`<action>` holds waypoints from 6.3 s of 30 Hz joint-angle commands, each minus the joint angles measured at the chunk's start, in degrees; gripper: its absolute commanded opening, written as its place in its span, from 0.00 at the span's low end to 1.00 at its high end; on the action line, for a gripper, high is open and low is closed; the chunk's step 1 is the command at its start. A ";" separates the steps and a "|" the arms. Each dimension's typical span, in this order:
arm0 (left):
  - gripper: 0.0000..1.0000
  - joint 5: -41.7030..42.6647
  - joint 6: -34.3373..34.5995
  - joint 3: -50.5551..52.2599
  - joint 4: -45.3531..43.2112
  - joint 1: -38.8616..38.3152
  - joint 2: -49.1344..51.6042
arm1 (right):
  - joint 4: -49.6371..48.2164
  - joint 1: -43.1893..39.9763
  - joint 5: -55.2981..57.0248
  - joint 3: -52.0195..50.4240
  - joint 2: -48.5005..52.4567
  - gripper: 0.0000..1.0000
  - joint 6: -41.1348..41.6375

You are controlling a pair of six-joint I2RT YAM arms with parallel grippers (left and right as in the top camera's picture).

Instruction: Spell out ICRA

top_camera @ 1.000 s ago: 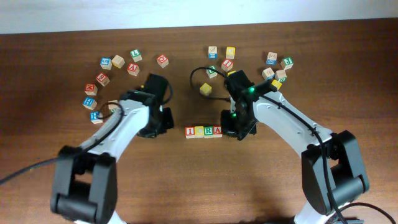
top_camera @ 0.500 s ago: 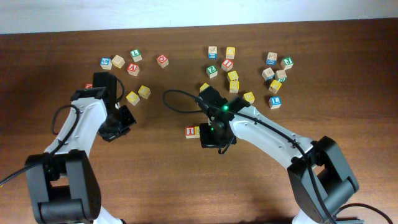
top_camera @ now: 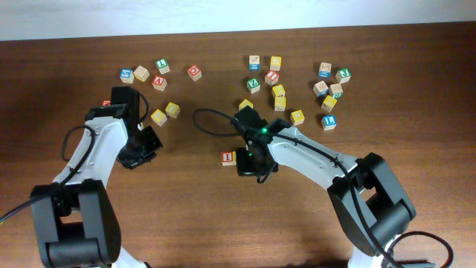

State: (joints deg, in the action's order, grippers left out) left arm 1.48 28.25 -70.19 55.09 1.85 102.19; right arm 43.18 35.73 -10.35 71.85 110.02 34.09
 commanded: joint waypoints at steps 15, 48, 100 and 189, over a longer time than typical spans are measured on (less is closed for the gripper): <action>0.06 -0.20 -0.24 -0.46 -0.07 0.20 -0.92 | -0.68 0.28 0.98 -0.85 1.01 0.04 0.07; 0.09 -0.22 -0.24 -0.46 -0.31 0.20 -0.92 | -3.63 0.28 1.79 -2.23 1.01 0.04 -2.27; 0.00 5.42 4.44 6.91 -14.19 -17.44 -0.90 | 6.45 -16.50 -6.40 4.22 0.09 0.04 -9.51; 0.00 4.94 5.64 0.72 -28.70 -33.24 6.99 | 9.60 -25.24 -0.96 7.02 0.07 0.04 -10.12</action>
State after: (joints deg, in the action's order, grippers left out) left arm 6.20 33.26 -68.60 26.48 -31.00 107.15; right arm 52.49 10.83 -12.38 77.91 110.56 23.99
